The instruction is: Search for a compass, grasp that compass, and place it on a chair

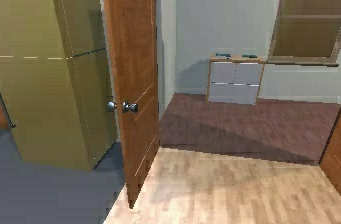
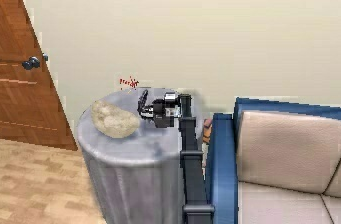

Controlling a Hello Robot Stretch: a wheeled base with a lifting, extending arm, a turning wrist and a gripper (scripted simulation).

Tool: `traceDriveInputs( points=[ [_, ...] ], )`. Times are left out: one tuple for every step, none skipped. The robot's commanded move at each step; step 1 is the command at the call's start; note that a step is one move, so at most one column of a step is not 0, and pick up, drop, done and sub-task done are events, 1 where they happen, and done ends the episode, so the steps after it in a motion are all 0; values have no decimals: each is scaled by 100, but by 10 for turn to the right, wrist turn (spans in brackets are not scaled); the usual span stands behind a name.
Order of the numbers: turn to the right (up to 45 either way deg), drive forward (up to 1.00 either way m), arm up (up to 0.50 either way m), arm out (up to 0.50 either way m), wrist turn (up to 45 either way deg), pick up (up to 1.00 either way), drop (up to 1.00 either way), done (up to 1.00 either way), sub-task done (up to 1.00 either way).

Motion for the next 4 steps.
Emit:
traceDriveInputs(
  points=[
    [0, 0, 20, 0, 0, 0, 0, 0, 0],
    [0, 0, 0, 0, -450, 0, 0, 0, 0],
    [0, 0, 0, 0, -450, 0, 0, 0, 0],
    [0, 0, 0, 0, -270, 0, 0, 0, 0]
  ],
)
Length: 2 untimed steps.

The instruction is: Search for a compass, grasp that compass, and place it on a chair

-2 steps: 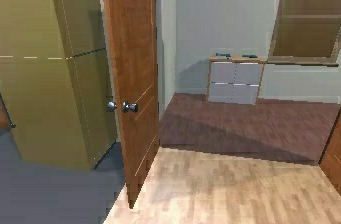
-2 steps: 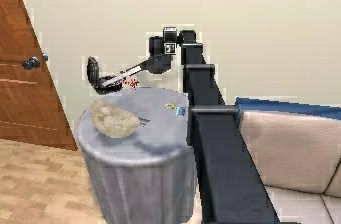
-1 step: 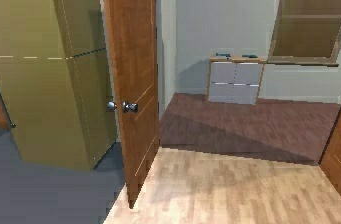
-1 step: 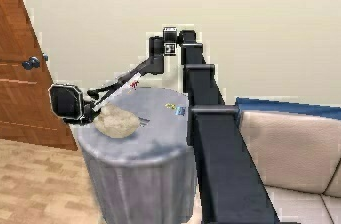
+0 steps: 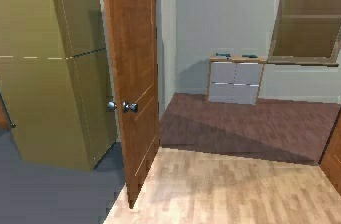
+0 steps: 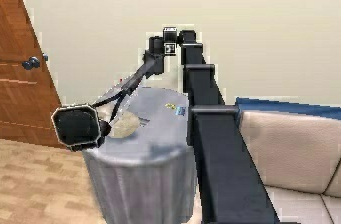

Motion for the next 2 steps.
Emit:
traceDriveInputs(
  points=[
    [0, 0, 0, -44, 0, 0, 0, 0, 0],
    [90, 0, 0, 0, 0, 0, 0, 0, 0]
  ],
)
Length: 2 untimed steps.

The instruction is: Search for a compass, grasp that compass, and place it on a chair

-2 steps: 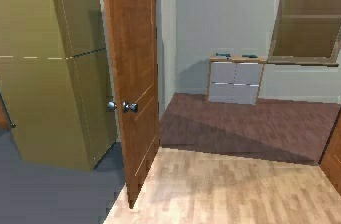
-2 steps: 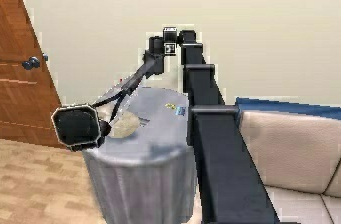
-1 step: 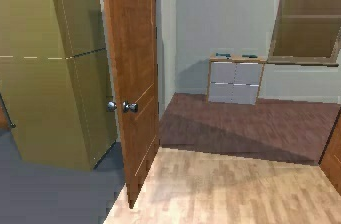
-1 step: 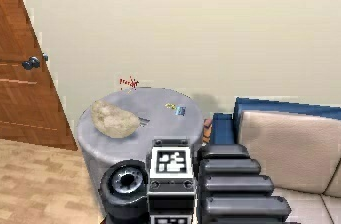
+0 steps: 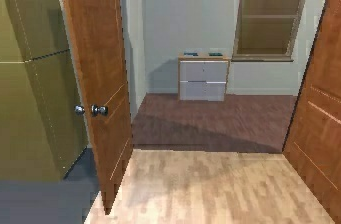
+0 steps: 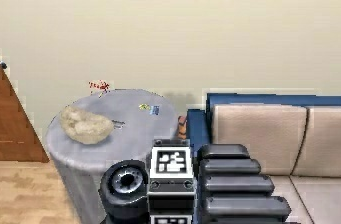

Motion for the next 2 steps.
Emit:
traceDriveInputs(
  points=[
    [0, 60, 0, 0, 0, 0, 0, 0, 0],
    [210, 0, 0, 0, 0, 0, 0, 0, 0]
  ],
)
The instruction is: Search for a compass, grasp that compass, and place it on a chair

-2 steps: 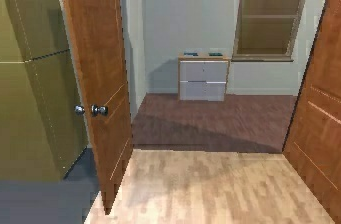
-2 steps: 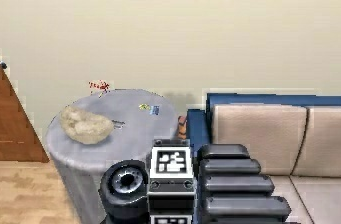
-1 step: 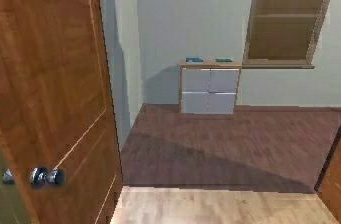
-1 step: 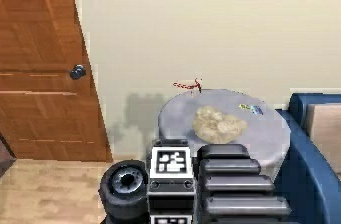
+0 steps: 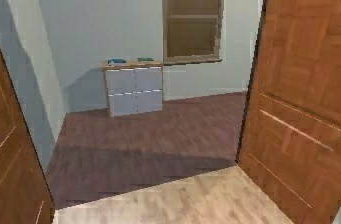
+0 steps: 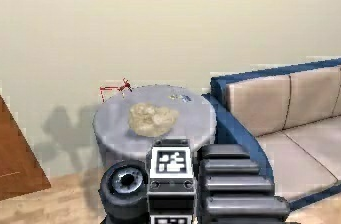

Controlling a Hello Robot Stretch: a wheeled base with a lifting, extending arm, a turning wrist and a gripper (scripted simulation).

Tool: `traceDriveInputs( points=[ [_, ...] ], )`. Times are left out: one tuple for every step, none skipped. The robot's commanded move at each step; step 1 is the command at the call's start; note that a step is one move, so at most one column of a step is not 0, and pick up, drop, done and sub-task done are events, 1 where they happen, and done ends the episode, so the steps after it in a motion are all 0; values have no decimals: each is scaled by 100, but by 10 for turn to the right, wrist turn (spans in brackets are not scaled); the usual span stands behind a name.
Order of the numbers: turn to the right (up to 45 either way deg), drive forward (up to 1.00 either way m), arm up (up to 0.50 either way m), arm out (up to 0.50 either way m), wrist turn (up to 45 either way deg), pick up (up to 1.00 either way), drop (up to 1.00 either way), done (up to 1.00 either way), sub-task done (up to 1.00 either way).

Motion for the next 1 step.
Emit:
traceDriveInputs(
  points=[
    [0, 100, 0, 0, 0, 0, 0, 0, 0]
  ],
)
